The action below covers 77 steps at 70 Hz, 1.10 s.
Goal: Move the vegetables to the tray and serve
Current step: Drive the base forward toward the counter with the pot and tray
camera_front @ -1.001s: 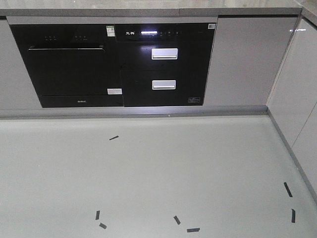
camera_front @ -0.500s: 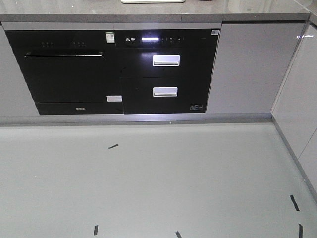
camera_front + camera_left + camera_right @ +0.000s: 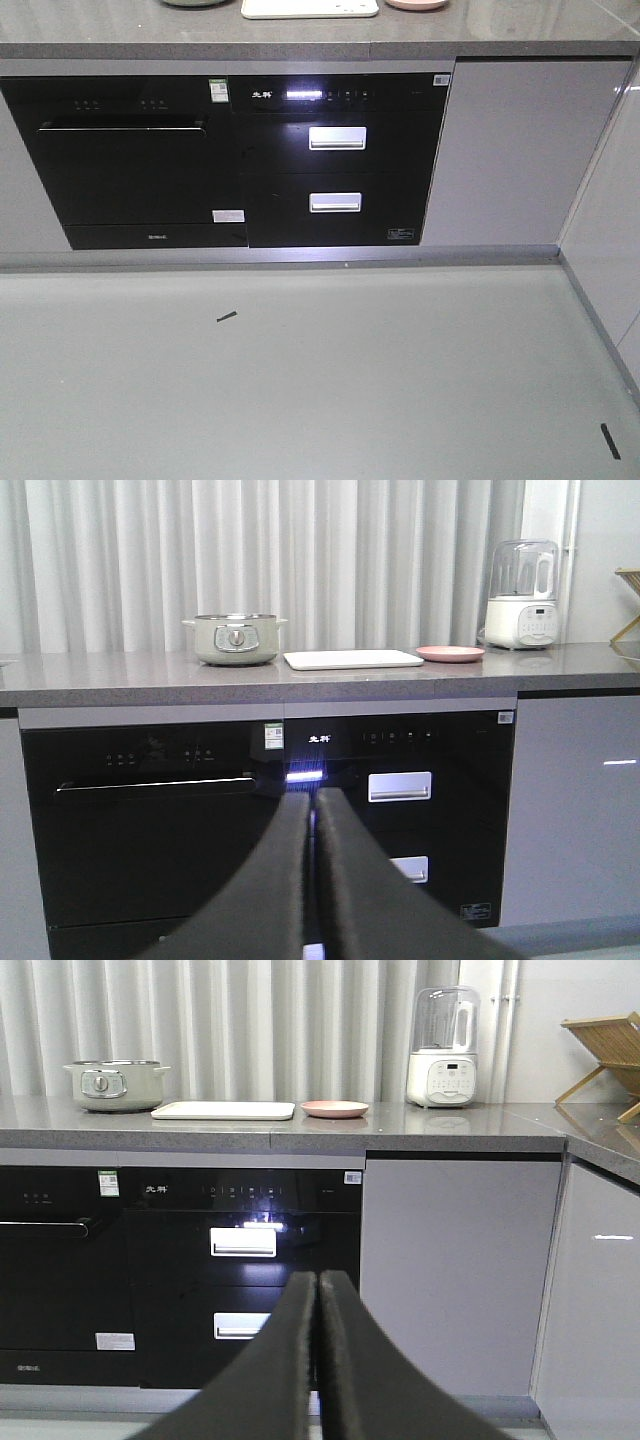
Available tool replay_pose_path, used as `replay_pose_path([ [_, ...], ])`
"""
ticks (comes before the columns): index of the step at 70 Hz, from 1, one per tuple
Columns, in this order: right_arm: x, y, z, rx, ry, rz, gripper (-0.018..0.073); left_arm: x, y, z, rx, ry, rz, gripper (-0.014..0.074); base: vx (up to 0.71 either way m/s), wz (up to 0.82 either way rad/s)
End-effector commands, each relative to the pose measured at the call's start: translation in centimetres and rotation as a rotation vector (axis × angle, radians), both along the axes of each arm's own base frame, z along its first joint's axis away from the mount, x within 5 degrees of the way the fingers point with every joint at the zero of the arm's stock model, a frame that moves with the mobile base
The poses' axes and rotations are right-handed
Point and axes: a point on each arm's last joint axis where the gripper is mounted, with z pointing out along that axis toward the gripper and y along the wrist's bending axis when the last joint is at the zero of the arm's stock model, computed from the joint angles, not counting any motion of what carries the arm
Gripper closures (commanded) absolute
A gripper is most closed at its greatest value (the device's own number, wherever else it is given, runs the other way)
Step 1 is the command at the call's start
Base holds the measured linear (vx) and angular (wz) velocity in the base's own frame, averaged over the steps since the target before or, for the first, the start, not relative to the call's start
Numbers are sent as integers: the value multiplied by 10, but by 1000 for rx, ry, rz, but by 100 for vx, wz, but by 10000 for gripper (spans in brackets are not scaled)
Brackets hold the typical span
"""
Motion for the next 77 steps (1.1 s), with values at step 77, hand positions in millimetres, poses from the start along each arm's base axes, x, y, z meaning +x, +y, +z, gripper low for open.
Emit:
replay_pose_path([
  [77,-1,0,5,-10,-71,-3,568,-2,1,4,-16,-75,5,603,17,0],
])
